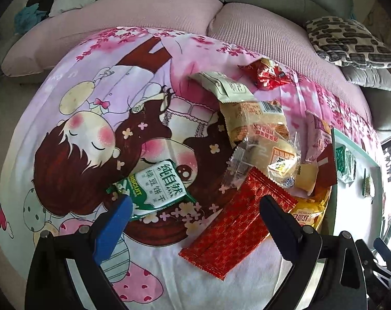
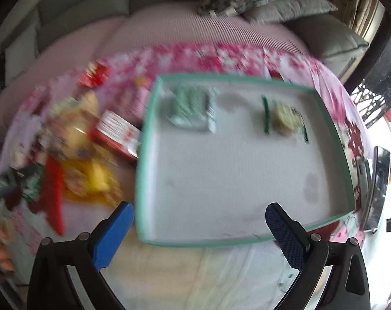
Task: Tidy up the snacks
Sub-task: 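Move both tools back over the snack pile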
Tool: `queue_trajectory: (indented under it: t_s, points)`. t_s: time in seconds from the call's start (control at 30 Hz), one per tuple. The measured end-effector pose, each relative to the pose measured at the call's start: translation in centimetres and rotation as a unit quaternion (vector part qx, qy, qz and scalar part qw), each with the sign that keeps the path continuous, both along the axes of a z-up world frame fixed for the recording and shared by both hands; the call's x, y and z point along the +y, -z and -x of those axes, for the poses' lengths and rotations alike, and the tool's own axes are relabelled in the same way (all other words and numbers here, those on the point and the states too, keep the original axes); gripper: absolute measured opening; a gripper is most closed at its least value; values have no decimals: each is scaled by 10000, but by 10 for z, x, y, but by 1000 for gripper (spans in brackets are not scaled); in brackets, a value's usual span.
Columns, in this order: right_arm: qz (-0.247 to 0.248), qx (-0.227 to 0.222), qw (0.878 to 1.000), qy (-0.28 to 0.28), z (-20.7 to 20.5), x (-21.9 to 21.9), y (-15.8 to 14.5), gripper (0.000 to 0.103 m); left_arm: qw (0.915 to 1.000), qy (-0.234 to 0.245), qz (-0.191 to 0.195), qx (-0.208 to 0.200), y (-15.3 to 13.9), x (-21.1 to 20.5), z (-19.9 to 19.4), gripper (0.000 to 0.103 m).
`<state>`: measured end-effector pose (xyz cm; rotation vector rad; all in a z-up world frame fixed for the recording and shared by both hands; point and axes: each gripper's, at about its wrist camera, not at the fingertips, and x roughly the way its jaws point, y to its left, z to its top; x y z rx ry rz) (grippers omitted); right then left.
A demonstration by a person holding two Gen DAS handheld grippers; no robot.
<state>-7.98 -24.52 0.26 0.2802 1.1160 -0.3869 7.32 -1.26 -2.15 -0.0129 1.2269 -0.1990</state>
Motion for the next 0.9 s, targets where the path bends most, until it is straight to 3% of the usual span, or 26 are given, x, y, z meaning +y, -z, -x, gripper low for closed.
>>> queue_trajectory:
  t_s: [0.17, 0.47, 0.63, 0.9]
  points:
    - [-474, -238, 9983, -254, -33, 47, 0, 103, 9997, -222, 107, 76, 2, 20, -6, 98]
    - [-913, -44, 9950, -415, -74, 106, 26, 103, 9945, -908, 355, 390, 17, 72, -23, 98]
    - [-1035, 82, 9943, -245, -88, 118, 36, 103, 9946, -770, 484, 503, 24, 69, -26, 99]
    - [-851, 371, 9957, -40, -109, 134, 53, 103, 9952, -872, 114, 432, 26, 76, -33, 99]
